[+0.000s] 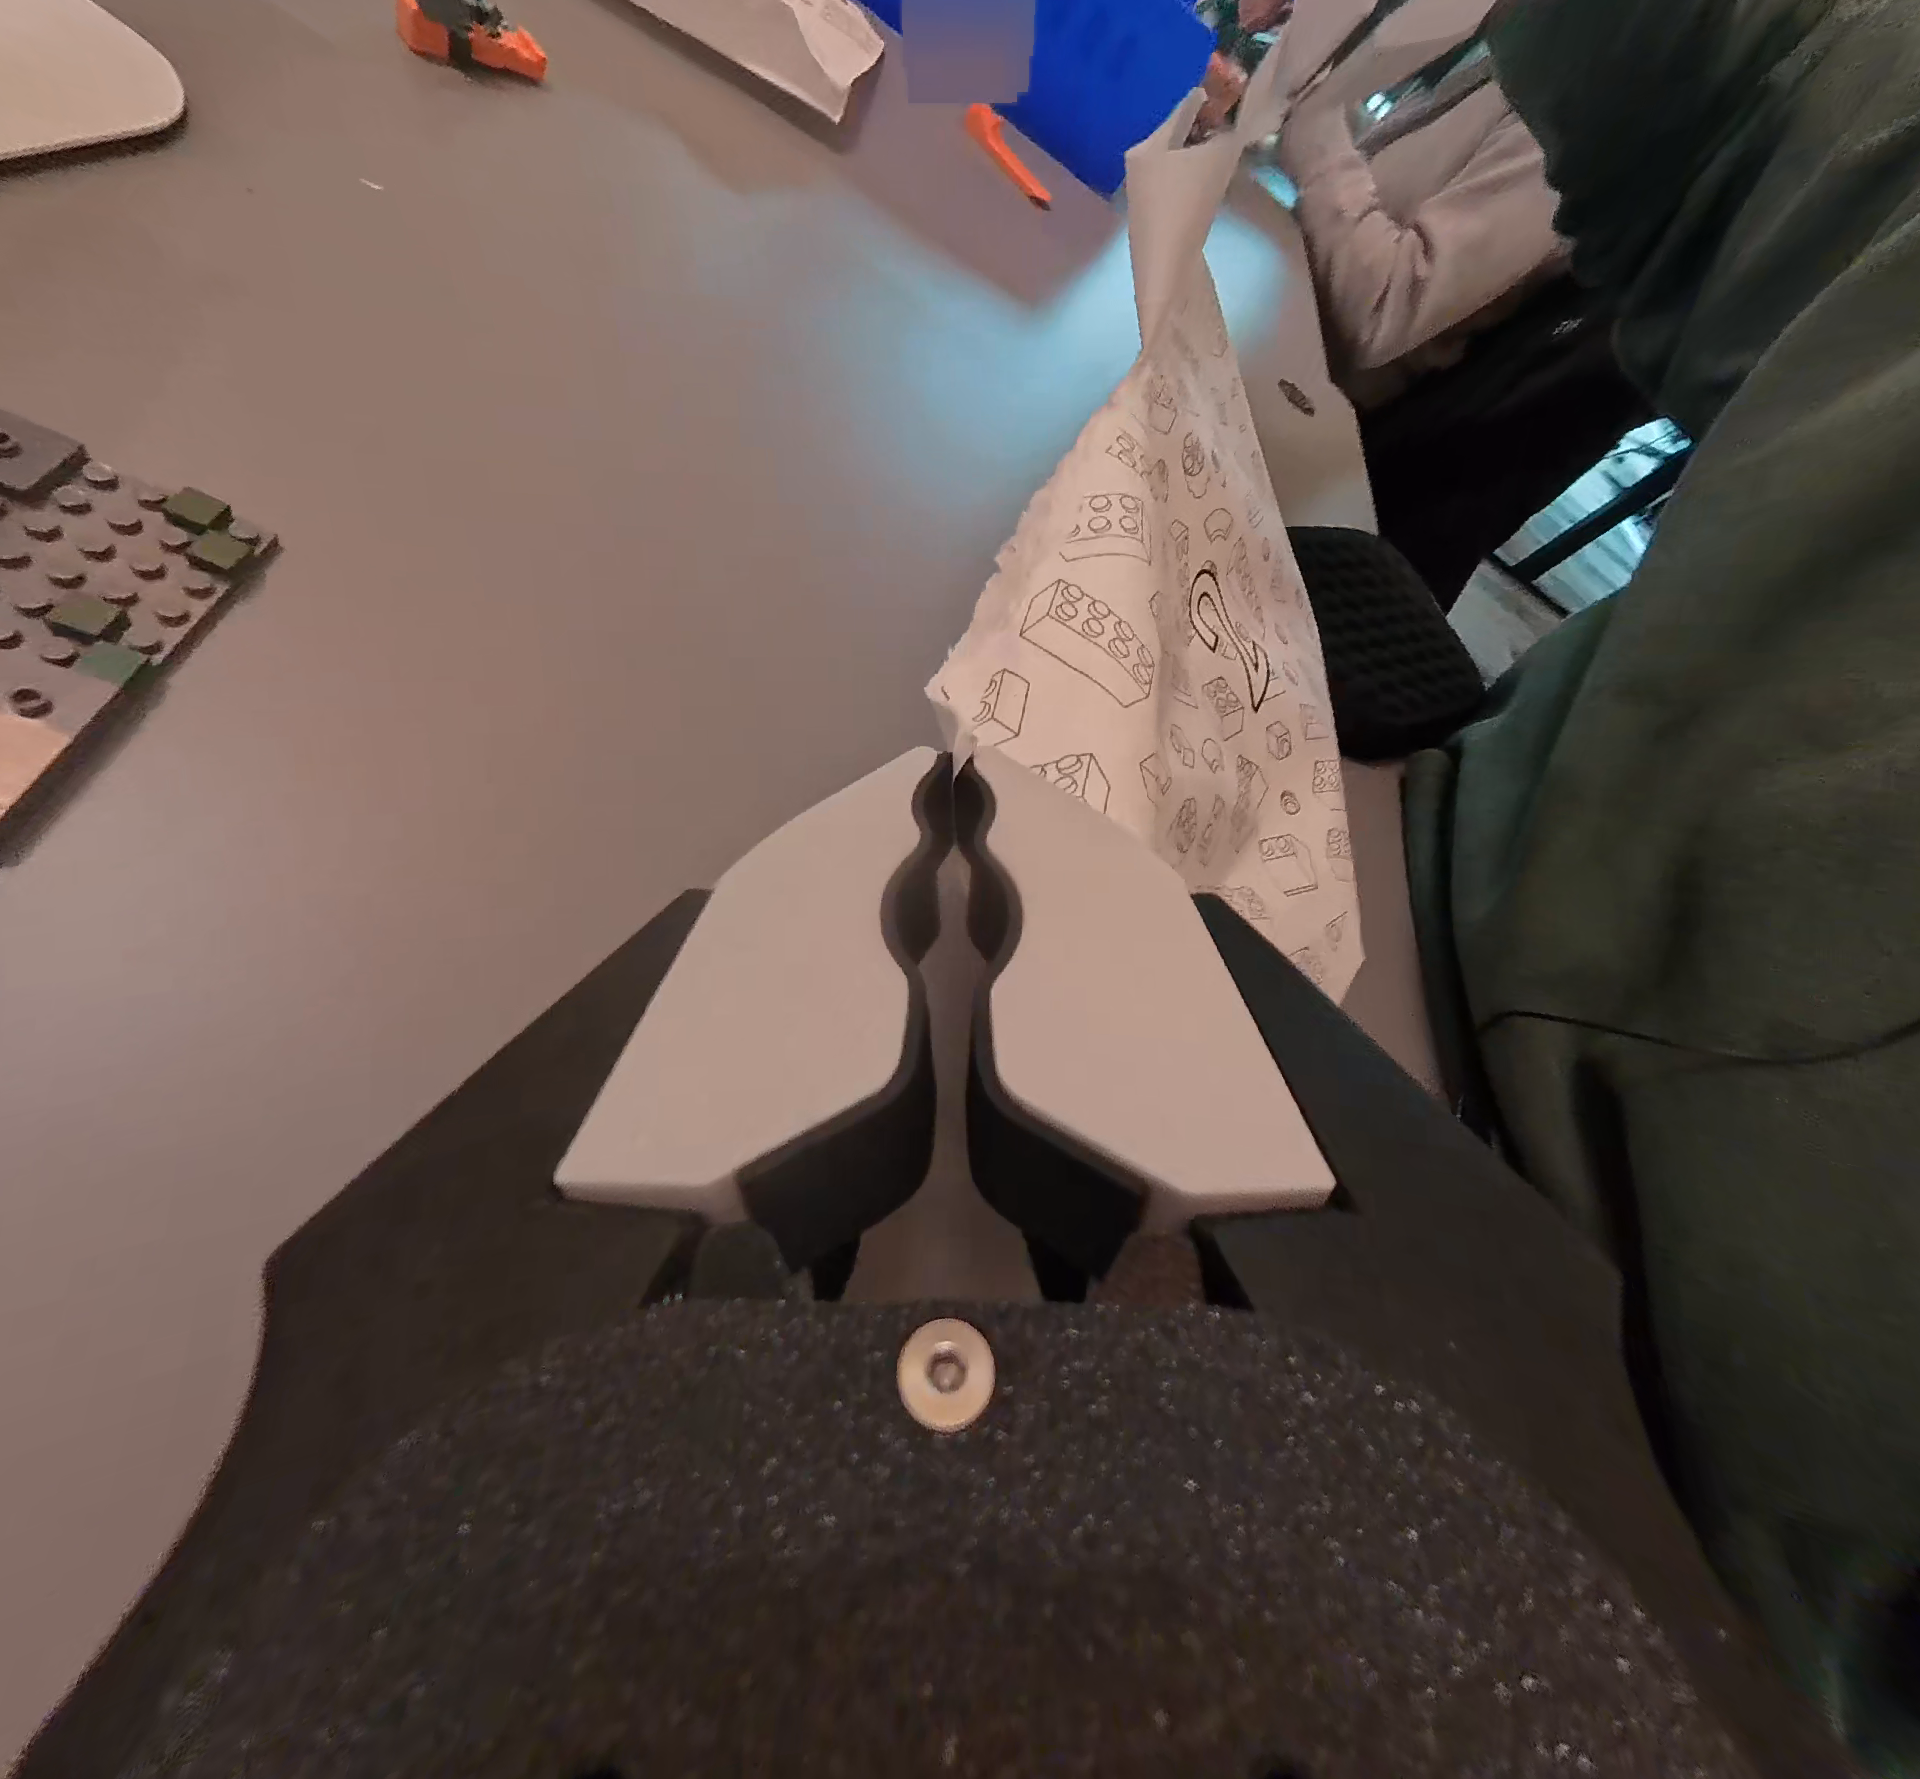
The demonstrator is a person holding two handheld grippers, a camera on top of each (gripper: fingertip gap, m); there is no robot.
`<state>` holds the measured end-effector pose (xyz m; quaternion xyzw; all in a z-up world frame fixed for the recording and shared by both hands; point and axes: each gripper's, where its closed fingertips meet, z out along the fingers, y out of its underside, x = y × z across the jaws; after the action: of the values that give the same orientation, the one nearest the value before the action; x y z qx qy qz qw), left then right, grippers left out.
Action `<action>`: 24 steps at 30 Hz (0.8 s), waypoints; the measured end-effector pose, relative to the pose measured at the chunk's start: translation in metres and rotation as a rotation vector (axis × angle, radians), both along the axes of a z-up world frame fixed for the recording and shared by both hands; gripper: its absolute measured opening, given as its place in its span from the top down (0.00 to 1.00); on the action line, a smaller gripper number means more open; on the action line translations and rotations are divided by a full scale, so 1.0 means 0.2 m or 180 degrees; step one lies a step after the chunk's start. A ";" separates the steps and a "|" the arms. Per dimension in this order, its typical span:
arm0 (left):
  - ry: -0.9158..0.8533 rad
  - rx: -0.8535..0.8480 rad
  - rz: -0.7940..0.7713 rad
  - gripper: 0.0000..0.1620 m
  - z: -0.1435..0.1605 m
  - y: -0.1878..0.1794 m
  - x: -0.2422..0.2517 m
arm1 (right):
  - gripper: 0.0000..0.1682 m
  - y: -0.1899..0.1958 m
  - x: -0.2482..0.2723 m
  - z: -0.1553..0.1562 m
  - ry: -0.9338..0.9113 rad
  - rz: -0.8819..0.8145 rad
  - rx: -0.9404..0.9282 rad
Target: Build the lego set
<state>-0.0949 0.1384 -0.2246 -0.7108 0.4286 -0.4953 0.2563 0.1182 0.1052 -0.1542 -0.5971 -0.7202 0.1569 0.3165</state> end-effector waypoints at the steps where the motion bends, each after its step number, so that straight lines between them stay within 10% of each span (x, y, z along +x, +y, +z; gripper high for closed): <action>1: -0.0007 0.0002 0.0002 1.00 0.00 0.00 -0.01 | 1.00 0.01 0.02 0.01 0.0060 -0.0055 -0.0068; 24: 0.0079 -0.0026 0.0189 1.00 -0.06 -0.04 -0.15 | 1.00 0.09 0.57 0.15 0.0959 -0.1037 -0.0694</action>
<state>-0.1243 0.1302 -0.2364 -0.7303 0.4085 -0.4804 0.2626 0.2322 0.1226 -0.1239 -0.7058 -0.5379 0.2679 0.3751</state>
